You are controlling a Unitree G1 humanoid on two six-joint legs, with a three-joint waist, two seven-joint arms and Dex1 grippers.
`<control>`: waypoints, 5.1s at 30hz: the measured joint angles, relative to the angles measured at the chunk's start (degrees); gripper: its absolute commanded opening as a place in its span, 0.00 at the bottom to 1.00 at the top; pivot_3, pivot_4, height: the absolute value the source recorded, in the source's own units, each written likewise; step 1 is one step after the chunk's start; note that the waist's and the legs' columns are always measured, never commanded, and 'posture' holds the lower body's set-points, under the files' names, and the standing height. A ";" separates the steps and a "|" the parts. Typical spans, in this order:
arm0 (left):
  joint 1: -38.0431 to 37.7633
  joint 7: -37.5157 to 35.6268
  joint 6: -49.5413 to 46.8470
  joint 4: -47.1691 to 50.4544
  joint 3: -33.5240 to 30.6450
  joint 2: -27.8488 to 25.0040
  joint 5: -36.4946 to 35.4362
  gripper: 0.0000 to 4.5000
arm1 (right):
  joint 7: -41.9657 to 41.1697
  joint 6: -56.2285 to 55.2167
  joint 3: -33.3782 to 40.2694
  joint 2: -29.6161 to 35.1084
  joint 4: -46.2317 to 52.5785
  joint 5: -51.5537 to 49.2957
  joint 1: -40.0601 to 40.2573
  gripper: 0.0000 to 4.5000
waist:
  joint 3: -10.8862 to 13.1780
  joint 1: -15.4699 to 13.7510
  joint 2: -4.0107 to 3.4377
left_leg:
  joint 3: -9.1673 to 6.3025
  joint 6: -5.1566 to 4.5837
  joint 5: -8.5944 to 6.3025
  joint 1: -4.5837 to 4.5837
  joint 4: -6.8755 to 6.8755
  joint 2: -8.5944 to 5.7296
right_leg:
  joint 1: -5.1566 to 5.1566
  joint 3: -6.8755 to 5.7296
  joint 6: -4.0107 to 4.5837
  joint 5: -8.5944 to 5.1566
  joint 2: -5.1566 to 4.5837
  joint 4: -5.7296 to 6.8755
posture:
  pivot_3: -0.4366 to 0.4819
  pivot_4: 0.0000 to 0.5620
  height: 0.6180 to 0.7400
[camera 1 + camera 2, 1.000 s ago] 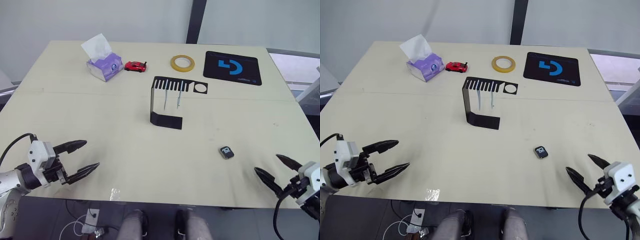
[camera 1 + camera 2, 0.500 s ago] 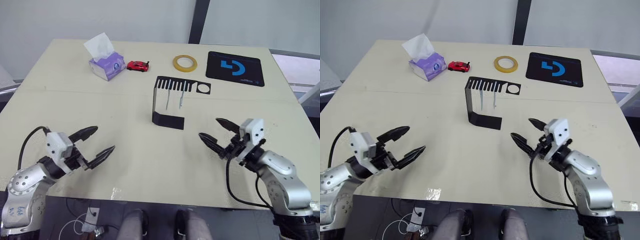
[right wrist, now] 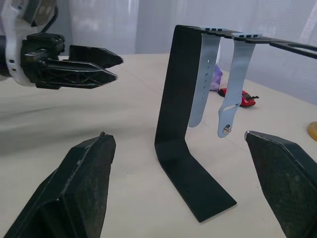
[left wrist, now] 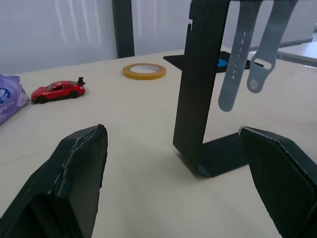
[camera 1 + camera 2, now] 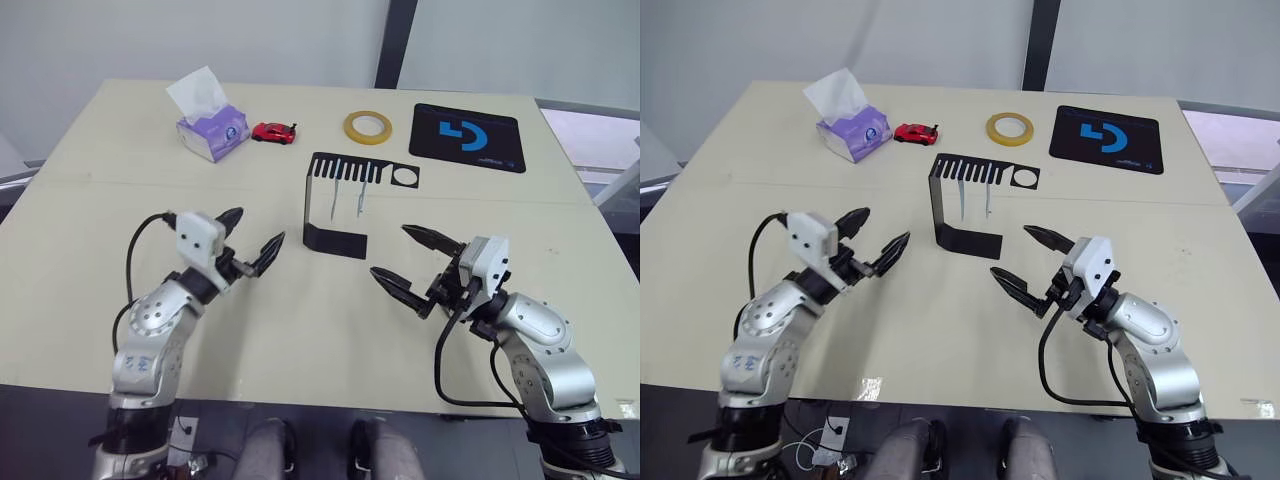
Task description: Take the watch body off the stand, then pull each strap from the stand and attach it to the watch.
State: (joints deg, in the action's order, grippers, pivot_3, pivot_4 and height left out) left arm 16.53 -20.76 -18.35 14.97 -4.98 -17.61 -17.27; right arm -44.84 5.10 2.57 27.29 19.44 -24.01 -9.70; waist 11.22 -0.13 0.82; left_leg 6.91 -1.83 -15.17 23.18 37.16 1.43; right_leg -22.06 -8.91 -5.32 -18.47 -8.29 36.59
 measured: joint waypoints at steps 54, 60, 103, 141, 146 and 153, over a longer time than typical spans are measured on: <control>15.80 11.27 4.91 -20.00 9.47 15.79 14.37 0.00 | -1.52 -8.28 12.14 0.39 7.44 -6.74 20.16 1.00 | 0.00 -1.44 0.01 | -0.14 -0.24 -0.23 -0.13 0.17 -0.03 | 0.48 -0.15 -0.17 0.13 -0.02 -0.61 | 0.48 0.27 1.00; 13.48 14.99 -1.23 -13.19 9.64 15.95 16.32 0.00 | 6.25 -4.70 6.13 -3.28 9.10 -2.30 17.43 1.00 | 0.00 -1.11 0.01 | -0.14 -0.20 -0.23 -0.14 0.16 0.05 | 0.45 -0.12 -0.17 0.12 -0.07 -0.60 | 0.48 0.27 1.00; 8.09 24.96 -10.86 -1.42 9.56 18.88 20.91 0.00 | 37.21 4.63 -12.19 -27.93 -8.73 18.26 -10.26 0.88 | -0.02 0.13 0.01 | -0.16 -0.17 -0.25 -0.06 0.07 0.10 | 0.41 -0.14 -0.16 0.13 -0.10 -0.52 | 0.48 0.27 1.00; 8.38 24.06 -11.13 -1.41 9.51 18.67 20.85 0.00 | 29.94 -2.92 -15.77 -22.85 -6.61 23.27 -8.46 0.01 | -0.01 0.09 0.01 | -0.19 -0.17 -0.26 -0.02 -0.01 0.10 | 0.40 -0.17 -0.16 0.13 -0.15 -0.61 | 0.48 0.27 1.00; 8.38 23.67 -11.13 -1.41 9.48 18.62 20.85 0.00 | 29.23 -3.92 -16.88 -21.50 -5.48 25.24 -7.57 0.01 | -0.01 0.07 0.01 | -0.19 -0.16 -0.26 -0.02 -0.01 0.10 | 0.40 -0.17 -0.16 0.13 -0.16 -0.62 | 0.48 0.27 1.00; 8.38 23.13 -11.14 -1.41 9.35 18.62 20.60 0.00 | 28.61 -4.50 -17.30 -19.86 -3.44 26.28 -5.22 0.01 | -0.01 0.03 0.01 | -0.20 -0.16 -0.27 -0.02 -0.02 0.10 | 0.40 -0.17 -0.16 0.13 -0.16 -0.66 | 0.48 0.27 1.00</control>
State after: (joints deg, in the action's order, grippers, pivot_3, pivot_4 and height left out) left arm 24.91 2.37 -29.49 13.56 4.37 1.01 3.33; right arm -16.23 0.60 -14.72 7.43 16.01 2.27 -14.92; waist 11.21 -0.10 0.83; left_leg 6.72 -1.99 -15.43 23.16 37.14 1.53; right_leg -21.66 -9.08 -5.48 -18.34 -8.45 35.92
